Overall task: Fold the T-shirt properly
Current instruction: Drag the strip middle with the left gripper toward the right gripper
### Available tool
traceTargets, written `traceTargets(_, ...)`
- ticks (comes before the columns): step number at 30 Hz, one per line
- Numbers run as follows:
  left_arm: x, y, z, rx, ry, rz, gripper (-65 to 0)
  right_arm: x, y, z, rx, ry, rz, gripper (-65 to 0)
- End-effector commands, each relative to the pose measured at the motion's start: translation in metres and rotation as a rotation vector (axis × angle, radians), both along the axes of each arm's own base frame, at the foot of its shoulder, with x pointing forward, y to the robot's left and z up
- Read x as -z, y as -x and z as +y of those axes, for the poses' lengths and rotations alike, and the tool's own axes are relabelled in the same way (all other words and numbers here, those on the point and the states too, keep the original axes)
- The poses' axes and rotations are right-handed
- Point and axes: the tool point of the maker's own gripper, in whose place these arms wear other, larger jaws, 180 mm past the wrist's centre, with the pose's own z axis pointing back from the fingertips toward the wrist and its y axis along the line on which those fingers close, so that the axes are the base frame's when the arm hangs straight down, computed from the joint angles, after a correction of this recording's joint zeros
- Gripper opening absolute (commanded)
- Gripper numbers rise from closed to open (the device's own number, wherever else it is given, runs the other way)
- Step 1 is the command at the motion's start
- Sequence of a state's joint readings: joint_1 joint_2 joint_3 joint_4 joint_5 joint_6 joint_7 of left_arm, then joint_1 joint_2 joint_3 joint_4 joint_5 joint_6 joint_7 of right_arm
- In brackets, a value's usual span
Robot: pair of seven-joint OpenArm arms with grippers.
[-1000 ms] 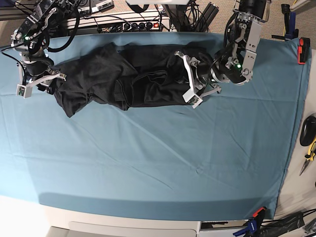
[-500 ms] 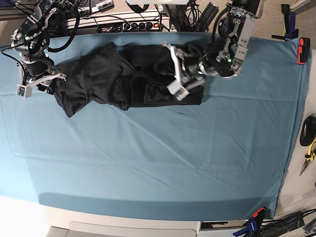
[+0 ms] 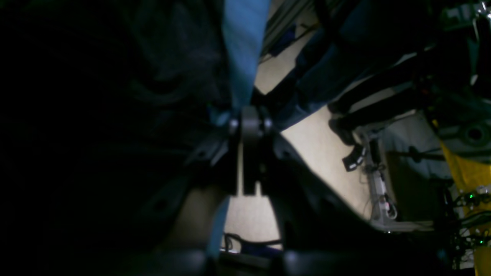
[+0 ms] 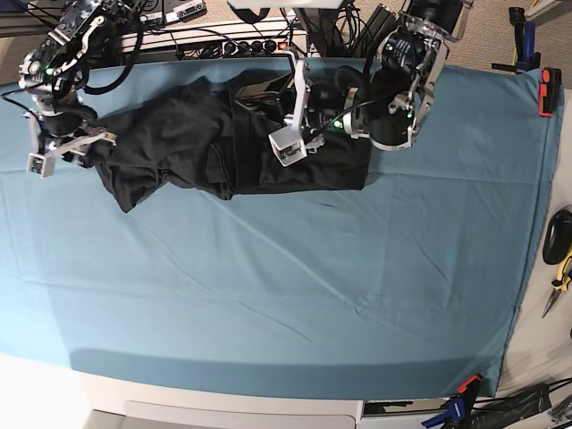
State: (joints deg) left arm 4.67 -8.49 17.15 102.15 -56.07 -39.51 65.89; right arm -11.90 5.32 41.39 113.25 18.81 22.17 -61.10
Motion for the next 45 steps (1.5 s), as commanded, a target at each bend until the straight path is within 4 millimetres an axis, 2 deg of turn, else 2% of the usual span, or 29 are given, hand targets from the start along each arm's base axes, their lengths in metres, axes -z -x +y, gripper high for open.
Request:
traceTargets(1,-0.011,-0.003,-0.001,0.005,0.034,-0.025,-65.0,-0.021,-0.005,-0.018,0.018,0.068,-0.046,-39.0)
traceTargets(3,-0.008,-0.003,0.002,0.006,0.019,-0.026,-65.0,-0.025,0.0,-0.041,0.047,0.109,-0.022,-30.4)
traceTargets(4,-0.006,-0.003,0.005,0.007,0.011,-0.025,-65.0,-0.022,0.004,-0.053,0.065,0.113,-0.005,-28.6)
traceTargets(6,-0.001,-0.003,0.012,0.009,-0.013,-0.026,-65.0,-0.014,0.01,-0.075,0.117,0.074,0.017,-28.0)
traceTargets(9,0.006,-0.002,0.023,0.014,-0.051,-0.025,-65.0,0.001,0.006,-0.086,0.139,-0.129,0.001,-28.0)
traceTargets(14,0.019,-0.001,0.035,0.019,-0.115,-0.031,-65.0,0.003,-0.017,-0.068,-0.037,-0.412,-0.073,-28.0)
traceTargets(18,0.025,0.002,0.039,0.016,-0.143,-0.031,-65.0,0.002,-0.02,-0.057,-0.115,-0.508,-0.088,-28.0)
traceTargets(24,0.025,0.002,0.039,0.016,-0.141,-0.028,-65.0,0.022,-0.016,-0.042,-0.142,-0.604,-0.044,-28.0)
traceTargets(32,0.025,0.002,0.039,0.016,-0.141,-0.029,-65.0,0.055,-0.02,0.003,-0.255,-0.658,0.107,-28.0)
traceTargets(36,0.025,0.002,0.039,0.016,-0.141,-0.029,-65.0,0.062,-0.021,0.016,-0.294,-0.662,0.148,-28.0)
traceTargets(41,0.025,0.002,0.039,0.016,-0.141,-0.029,-65.0,0.064,-0.02,0.018,-0.298,-0.664,0.154,-28.4)
traceTargets(43,0.025,0.002,0.039,0.016,-0.141,-0.029,-65.0,0.064,-0.02,0.018,-0.299,-0.664,0.157,-34.6)
traceTargets(45,0.025,0.002,0.039,0.016,-0.141,-0.029,-65.0,0.064,-0.02,0.018,-0.299,-0.664,0.158,-46.3)
